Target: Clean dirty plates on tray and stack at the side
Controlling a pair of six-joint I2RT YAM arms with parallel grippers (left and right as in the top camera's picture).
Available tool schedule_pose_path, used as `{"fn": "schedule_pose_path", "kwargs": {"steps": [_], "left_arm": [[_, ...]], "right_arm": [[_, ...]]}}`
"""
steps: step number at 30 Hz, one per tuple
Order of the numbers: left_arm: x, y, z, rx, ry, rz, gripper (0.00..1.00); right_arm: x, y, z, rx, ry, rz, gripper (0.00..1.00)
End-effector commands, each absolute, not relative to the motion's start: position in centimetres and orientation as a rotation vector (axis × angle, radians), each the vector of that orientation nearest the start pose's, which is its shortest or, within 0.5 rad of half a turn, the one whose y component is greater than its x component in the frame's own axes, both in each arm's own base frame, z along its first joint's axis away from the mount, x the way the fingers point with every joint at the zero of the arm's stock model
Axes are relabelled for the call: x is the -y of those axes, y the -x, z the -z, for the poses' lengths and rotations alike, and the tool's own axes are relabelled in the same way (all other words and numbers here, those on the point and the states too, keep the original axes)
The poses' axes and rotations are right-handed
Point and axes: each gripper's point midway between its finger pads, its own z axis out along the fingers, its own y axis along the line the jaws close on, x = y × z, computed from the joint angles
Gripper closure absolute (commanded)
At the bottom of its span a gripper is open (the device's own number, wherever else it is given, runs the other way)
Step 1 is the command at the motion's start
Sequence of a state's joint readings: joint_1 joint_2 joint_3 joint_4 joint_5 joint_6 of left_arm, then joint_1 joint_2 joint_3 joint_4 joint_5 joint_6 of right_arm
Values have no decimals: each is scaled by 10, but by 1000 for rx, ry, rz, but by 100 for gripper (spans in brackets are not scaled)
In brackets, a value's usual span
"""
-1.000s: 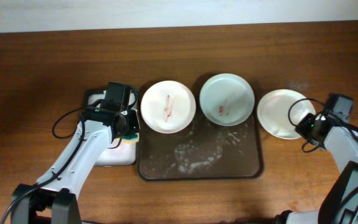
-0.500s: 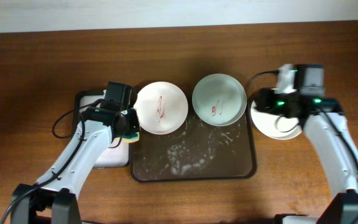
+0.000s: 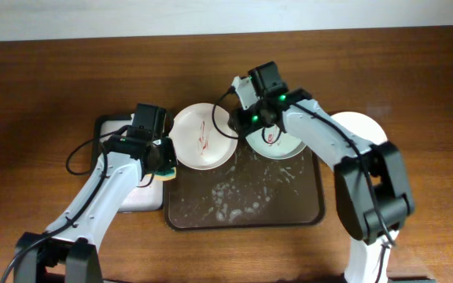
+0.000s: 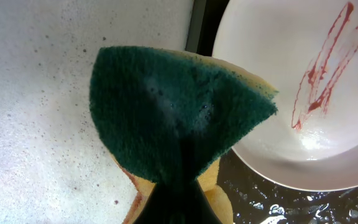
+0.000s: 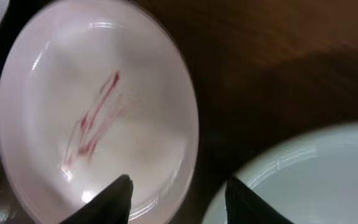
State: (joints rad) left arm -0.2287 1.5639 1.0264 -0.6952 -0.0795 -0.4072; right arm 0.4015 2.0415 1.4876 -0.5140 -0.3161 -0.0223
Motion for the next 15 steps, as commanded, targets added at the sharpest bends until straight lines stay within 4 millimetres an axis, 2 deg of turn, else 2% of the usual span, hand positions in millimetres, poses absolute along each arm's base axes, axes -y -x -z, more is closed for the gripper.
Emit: {"fn": "schedule_pose_path", "kwargs": {"steps": [1, 5, 7, 9, 11, 12, 13, 15], "left_arm": [[61, -336, -74, -2773, 258, 33, 100], [61, -336, -74, -2773, 258, 33, 100], [61, -336, -74, -2773, 258, 33, 100], [61, -336, -74, -2773, 258, 33, 100], [61, -336, -74, -2773, 258, 33, 100], [61, -336, -74, -2773, 258, 33, 100], [61, -336, -74, -2773, 258, 33, 100], [62, -336, -74, -2774, 257, 37, 100]], "right_arm": [[-252, -444, -52, -2537, 691, -458, 51], [-258, -449, -43, -2518, 702, -382, 57], [-258, -448, -29, -2548, 693, -378, 64], [-258, -447, -26, -2556, 695, -379, 79], [-258, -447, -45, -2547, 693, -381, 96], [-255, -440, -62, -2565, 659, -389, 96], [-250, -429, -69, -2613, 619, -399, 96], [-236, -390, -59, -2814, 548, -417, 96]]}}
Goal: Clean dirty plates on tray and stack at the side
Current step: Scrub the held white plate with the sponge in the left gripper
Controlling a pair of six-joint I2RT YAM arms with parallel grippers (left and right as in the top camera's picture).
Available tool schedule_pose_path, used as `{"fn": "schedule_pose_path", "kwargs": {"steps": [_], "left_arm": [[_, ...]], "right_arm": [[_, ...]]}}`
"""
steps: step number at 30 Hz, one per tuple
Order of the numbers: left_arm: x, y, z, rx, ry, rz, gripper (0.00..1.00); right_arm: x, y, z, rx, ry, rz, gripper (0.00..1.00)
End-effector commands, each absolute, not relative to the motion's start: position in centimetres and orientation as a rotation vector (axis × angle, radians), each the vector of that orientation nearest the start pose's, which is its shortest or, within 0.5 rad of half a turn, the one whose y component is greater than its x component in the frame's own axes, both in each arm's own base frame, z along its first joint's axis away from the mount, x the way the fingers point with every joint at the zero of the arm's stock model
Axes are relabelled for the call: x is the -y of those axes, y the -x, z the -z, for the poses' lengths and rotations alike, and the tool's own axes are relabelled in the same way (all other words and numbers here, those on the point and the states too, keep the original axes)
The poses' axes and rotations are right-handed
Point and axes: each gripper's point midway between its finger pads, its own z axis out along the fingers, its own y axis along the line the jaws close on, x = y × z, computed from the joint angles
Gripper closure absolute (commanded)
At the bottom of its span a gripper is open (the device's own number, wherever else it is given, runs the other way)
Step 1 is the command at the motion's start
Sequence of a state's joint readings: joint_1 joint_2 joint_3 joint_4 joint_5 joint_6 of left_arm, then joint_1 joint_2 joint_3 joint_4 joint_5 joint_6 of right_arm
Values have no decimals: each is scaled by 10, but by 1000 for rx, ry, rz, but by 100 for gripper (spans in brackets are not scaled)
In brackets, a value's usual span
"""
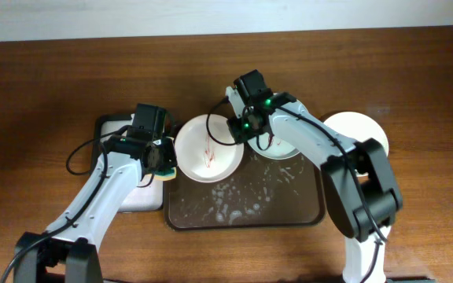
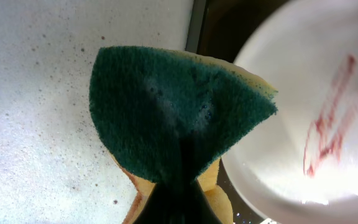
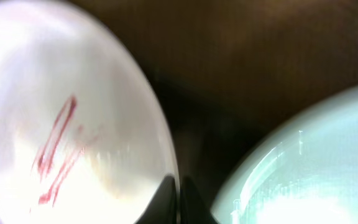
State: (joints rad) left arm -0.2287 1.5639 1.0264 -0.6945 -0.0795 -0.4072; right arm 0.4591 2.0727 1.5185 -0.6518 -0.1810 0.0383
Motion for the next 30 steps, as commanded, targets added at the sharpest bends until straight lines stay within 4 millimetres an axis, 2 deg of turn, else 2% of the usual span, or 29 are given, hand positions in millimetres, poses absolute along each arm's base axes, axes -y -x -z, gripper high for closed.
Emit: {"fn": "schedule_pose_path", "kwargs": {"steps": [1, 3, 5, 7, 10, 11, 13, 15, 17, 22, 26, 28, 30], "left_arm": [[65, -335, -74, -2780, 253, 65, 100], [78, -333, -74, -2798, 235, 162, 100], [109, -329, -77, -2809, 161, 345, 100], [135, -324, -76, -2801, 72, 417, 100], [163, -313, -64, -2803, 80, 467, 100], [170, -307, -54, -2817, 113, 477, 100], [174, -304, -43, -2847, 167, 469, 100], [175, -304, -38, -2856, 167, 461, 100], [176, -306, -28, -2868, 169, 455, 100], [175, -310, -2, -2901, 179, 415, 100], [152, -309, 4, -2906, 208, 229, 100], [139, -304, 7, -2921, 220, 126, 100], [114, -300, 8, -2916, 240, -60, 100]], "right_arm": [[-233, -371, -52, -2893, 559, -443, 96], [-231, -350, -38, -2960, 581, -452, 96], [-231, -339, -26, -2981, 600, -447, 96], [-232, -341, -20, -2976, 558, -454, 96], [-235, -343, -20, -2982, 477, -481, 95], [-240, -341, -22, -2982, 479, -533, 85], [-252, -337, -27, -2990, 437, -660, 81], [-247, -340, -27, -3023, 283, -673, 82], [-242, -342, -27, -3041, 210, -674, 81], [-234, -329, -16, -3114, 60, -647, 72], [-209, -305, 14, -3202, -64, -490, 72], [-200, -301, 20, -3212, -86, -420, 73], [-199, -302, 20, -3211, -93, -420, 73]]}}
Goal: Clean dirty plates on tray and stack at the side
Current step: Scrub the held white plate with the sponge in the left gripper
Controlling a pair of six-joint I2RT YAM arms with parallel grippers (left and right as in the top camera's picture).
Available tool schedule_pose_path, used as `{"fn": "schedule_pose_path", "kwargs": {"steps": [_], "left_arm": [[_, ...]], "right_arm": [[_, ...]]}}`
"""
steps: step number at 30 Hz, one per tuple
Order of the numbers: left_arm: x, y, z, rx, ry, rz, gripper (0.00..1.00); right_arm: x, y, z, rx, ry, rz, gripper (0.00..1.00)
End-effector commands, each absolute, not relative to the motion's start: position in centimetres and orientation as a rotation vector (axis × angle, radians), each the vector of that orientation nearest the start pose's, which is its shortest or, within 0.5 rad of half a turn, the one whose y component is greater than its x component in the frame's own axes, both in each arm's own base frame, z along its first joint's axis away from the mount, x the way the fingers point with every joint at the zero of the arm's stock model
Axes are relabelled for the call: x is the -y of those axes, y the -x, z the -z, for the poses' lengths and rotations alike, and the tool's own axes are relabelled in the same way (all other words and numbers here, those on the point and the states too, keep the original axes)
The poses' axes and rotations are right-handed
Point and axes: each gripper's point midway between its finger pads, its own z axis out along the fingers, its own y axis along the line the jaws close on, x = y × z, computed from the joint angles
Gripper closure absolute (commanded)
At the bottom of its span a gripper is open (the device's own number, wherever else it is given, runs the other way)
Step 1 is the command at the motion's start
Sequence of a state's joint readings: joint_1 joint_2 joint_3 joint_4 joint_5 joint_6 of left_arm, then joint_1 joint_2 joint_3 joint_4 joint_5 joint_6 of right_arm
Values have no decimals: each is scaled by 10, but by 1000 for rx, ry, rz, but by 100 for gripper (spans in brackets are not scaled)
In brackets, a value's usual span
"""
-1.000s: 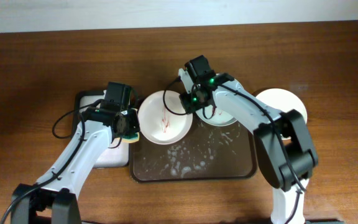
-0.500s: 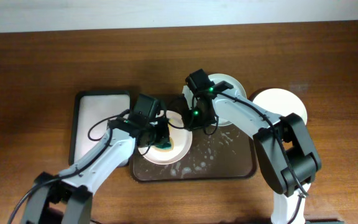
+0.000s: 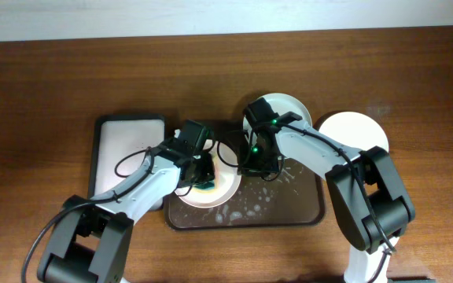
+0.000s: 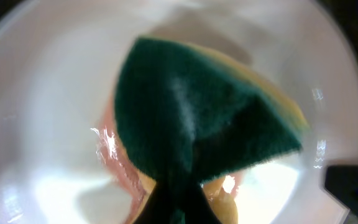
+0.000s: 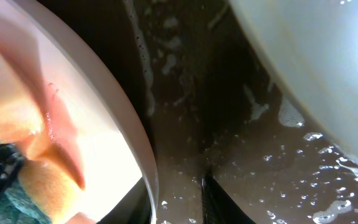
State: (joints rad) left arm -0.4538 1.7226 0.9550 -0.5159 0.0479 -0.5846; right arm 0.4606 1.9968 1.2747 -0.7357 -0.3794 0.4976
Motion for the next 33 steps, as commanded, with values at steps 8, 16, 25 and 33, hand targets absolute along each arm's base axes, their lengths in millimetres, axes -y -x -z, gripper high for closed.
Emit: {"fn": "schedule_pose_path", "kwargs": {"steps": [8, 16, 25, 33], "left_arm": [[146, -333, -90, -2696, 218, 229, 100], [179, -302, -29, -2861, 86, 152, 100], [143, -329, 11, -2764, 98, -217, 100], [143, -318, -40, -2808, 121, 24, 100]], "right_arm": [[-196, -304, 20, -3209, -105, -421, 73], [-196, -304, 20, -3209, -105, -422, 73], [-196, -304, 20, -3210, -105, -421, 73], [-194, -301, 20, -3223, -109, -405, 74]]}}
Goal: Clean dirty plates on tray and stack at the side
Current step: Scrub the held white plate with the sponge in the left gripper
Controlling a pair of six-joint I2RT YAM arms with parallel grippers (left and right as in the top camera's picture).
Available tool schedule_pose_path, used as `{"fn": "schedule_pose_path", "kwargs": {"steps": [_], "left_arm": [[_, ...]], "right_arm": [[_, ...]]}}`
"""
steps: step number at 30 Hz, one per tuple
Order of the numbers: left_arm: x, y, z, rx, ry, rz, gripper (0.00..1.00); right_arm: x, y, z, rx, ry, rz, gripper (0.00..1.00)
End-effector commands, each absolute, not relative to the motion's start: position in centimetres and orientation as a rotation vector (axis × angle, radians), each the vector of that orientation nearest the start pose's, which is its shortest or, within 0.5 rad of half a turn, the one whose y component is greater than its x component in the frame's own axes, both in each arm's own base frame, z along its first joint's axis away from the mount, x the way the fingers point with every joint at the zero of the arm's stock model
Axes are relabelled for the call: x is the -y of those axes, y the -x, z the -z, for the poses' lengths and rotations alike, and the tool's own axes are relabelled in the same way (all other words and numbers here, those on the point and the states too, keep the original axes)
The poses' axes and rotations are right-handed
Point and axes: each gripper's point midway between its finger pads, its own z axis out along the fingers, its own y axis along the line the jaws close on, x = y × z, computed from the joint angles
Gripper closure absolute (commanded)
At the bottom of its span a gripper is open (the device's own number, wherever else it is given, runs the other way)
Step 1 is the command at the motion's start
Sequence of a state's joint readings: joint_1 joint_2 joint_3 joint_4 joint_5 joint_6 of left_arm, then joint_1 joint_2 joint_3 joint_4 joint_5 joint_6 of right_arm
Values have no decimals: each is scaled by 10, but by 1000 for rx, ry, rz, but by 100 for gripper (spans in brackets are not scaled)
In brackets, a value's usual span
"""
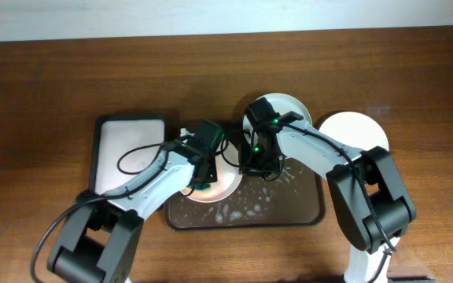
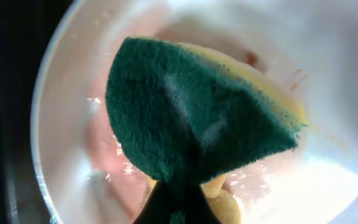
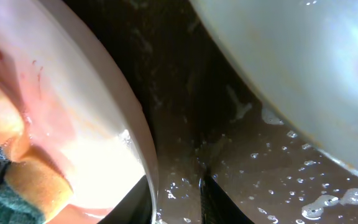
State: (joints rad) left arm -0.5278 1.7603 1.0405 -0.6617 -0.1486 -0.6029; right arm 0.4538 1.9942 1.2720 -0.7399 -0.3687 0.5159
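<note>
A white plate (image 1: 225,187) lies on the left part of the dark wet tray (image 1: 289,206), its inside smeared pink (image 2: 114,140). My left gripper (image 2: 179,202) is shut on a green-and-yellow sponge (image 2: 191,118), which presses on that plate (image 2: 334,186). My right gripper (image 3: 176,199) (image 1: 247,163) stands at the plate's right rim (image 3: 143,134). Its fingers are a little apart, one on each side of the rim, with wet tray showing between them. A second plate (image 1: 285,106) (image 3: 303,62) lies at the tray's far edge.
A clean white plate (image 1: 360,130) sits on the wood to the right of the tray. A white speckled board (image 1: 124,149) lies left of the tray. Suds and water drops cover the tray floor (image 3: 260,168).
My left gripper has turned and shifted the sponge across the plate. The red marks are spread into a wider pink smear. The right gripper and both plates stay where they were.
The sponge was held over the white board while my open right gripper was at the rim of a red-streaked plate at the tray's far left. Then the right gripper was shut on that rim. Later the plate lay inside the tray with the sponge on it and the right fingers parted, as now.
</note>
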Motion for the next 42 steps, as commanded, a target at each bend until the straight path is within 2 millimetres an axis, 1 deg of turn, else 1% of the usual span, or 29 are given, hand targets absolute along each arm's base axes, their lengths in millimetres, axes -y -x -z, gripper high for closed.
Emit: {"fn": "schedule_pose_path", "kwargs": {"steps": [1, 2, 4, 5, 6, 9, 10, 11, 12, 15, 19, 20, 21, 23, 25, 27, 28, 29, 31, 32, 37, 38, 39, 41, 42], "left_arm": [[151, -332, -53, -2735, 79, 75, 100], [160, -346, -61, -2669, 75, 135, 100], [171, -353, -56, -2656, 67, 193, 100], [176, -354, -51, -2665, 59, 224, 100], [186, -354, -42, -2685, 44, 279, 100], [200, -351, -18, -2742, 16, 368, 100], [200, -350, -12, -2755, 16, 363, 100], [198, -347, -5, -2776, 18, 344, 100], [191, -345, -2, -2790, 28, 291, 100], [157, -335, 6, -2828, 64, 46, 100], [124, -311, 11, -2960, 135, -57, 100], [117, -308, 6, -2988, 155, -83, 100], [113, -309, -2, -2995, 169, -91, 100], [112, -321, -30, -2958, 130, -66, 100], [118, -334, -70, -2862, 139, 9, 100], [129, -339, -98, -2786, 132, 130, 100], [136, -339, -105, -2770, 122, 194, 100], [140, -339, -106, -2772, 115, 228, 100], [141, -339, -99, -2782, 115, 225, 100], [146, -341, -93, -2791, 110, 251, 100], [188, -350, -56, -2851, 55, 529, 100], [201, -349, -46, -2871, 37, 620, 100], [209, -348, -35, -2895, 28, 683, 100], [215, -340, -14, -2958, 32, 733, 100], [217, -336, -7, -2982, 33, 761, 100]], "right_arm": [[-194, -301, 20, -3223, -109, -405, 73], [-194, -301, 20, -3223, -109, -405, 74], [-194, -301, 20, -3223, -109, -405, 73], [-194, -301, 20, -3223, -109, -405, 74], [-194, -301, 20, -3223, -109, -406, 74], [-194, -301, 20, -3223, -109, -406, 74], [-194, -301, 20, -3223, -109, -406, 74], [-194, -301, 20, -3223, -109, -406, 74], [-194, -301, 20, -3222, -109, -406, 73], [-194, -301, 20, -3223, -109, -406, 74], [-194, -301, 20, -3223, -109, -406, 74], [-194, -301, 20, -3223, -109, -406, 73], [-194, -301, 20, -3223, -109, -406, 74], [-194, -301, 20, -3223, -109, -406, 73], [-194, -301, 20, -3223, -109, -405, 74], [-194, -301, 20, -3222, -109, -406, 73], [-194, -301, 20, -3222, -109, -406, 73], [-194, -301, 20, -3220, -108, -407, 73], [-194, -301, 20, -3220, -108, -408, 73], [-194, -301, 20, -3220, -108, -408, 73], [-194, -301, 20, -3220, -108, -408, 73], [-194, -301, 20, -3220, -108, -408, 73], [-194, -301, 20, -3220, -108, -408, 73], [-194, -301, 20, -3220, -108, -408, 73], [-194, -302, 20, -3219, -108, -408, 73]]}}
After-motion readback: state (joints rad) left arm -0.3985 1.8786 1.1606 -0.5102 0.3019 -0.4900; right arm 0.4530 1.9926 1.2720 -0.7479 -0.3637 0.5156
